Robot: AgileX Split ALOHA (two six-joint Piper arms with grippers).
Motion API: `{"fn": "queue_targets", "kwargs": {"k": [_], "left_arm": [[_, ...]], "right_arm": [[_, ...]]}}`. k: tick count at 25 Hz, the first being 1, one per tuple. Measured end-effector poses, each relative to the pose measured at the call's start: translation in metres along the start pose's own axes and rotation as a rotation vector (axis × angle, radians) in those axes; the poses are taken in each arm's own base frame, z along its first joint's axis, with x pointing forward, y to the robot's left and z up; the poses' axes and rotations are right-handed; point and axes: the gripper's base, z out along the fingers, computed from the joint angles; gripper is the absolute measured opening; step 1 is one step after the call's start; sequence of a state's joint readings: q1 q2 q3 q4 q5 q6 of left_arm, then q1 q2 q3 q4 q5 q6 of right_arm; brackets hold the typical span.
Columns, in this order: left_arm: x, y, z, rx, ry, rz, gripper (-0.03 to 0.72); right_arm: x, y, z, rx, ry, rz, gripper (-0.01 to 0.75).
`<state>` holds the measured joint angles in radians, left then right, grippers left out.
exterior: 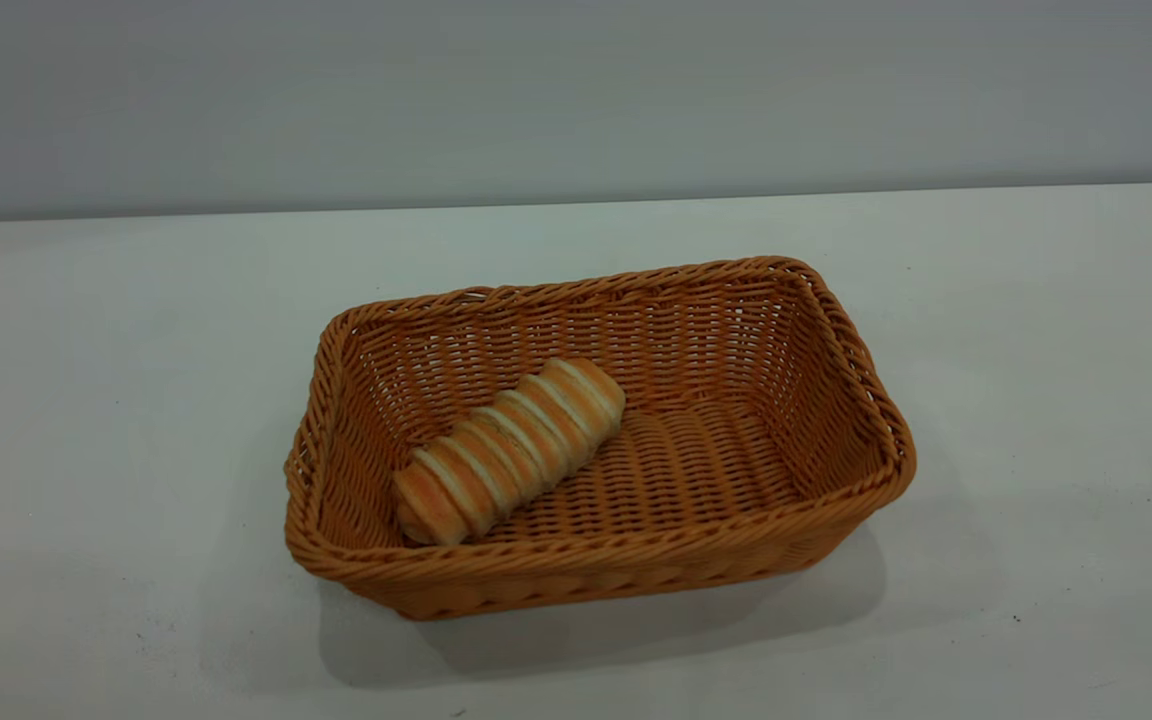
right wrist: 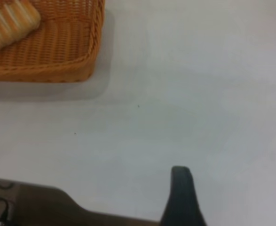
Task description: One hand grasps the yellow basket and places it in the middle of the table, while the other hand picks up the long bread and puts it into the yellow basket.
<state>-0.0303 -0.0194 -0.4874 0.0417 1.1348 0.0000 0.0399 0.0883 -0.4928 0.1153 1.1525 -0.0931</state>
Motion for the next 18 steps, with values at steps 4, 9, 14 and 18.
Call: {"fn": "queue_targets", "kwargs": {"k": [4,9,14,18], "left_arm": [[0.0,0.0,0.0,0.0,0.0,0.0,0.571],[0.0,0.0,0.0,0.0,0.0,0.0,0.571],[0.0,0.0,0.0,0.0,0.0,0.0,0.571],[0.0,0.0,0.0,0.0,0.0,0.0,0.571]], "right_arm": [[0.0001,-0.0014,0.0,0.015,0.001,-0.017,0.568],[0.0001,-0.0014,0.0,0.016,0.002,-0.02,0.568],[0.0001,-0.0014,0.0,0.016,0.002,-0.023,0.568],[0.0001,-0.0014,0.0,0.016,0.002,-0.024,0.568]]}}
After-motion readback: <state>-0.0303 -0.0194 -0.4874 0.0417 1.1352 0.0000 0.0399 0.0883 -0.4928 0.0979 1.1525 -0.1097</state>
